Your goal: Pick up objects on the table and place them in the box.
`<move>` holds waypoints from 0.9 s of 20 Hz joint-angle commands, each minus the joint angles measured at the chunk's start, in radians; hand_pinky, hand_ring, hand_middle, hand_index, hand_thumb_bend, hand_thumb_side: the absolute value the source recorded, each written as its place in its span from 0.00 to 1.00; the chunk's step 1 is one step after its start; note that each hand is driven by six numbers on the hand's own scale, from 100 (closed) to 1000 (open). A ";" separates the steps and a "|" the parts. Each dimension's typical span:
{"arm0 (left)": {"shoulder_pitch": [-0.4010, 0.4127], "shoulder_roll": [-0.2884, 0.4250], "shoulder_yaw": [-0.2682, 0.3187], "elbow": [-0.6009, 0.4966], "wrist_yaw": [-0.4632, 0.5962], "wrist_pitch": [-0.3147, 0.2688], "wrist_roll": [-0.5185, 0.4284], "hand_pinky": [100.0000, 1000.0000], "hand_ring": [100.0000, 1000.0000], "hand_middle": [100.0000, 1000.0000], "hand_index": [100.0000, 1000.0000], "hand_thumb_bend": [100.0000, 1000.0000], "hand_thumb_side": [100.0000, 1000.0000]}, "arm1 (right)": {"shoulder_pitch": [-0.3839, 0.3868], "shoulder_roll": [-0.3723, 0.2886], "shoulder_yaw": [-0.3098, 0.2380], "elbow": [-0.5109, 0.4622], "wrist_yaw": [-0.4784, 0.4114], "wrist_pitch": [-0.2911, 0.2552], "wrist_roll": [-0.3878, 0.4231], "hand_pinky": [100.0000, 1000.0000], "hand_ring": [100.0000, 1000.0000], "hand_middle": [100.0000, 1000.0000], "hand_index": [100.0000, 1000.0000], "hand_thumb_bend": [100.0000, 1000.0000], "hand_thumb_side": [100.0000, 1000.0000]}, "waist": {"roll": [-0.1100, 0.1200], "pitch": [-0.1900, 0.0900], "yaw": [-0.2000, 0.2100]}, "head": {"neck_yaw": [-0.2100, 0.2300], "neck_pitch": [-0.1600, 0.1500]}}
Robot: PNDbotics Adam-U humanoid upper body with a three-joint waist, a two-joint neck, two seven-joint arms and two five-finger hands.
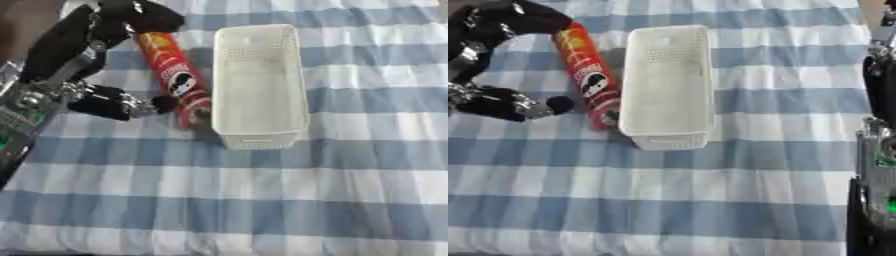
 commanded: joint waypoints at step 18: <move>-0.025 0.271 0.000 -0.015 -0.425 0.098 0.302 0.62 0.72 0.78 0.88 0.78 0.00 | -0.003 -0.025 0.005 -0.011 -0.010 0.021 -0.007 0.76 0.91 0.93 0.91 0.00 0.52 | 0.020 -0.020 -0.021 | 0.026 -0.037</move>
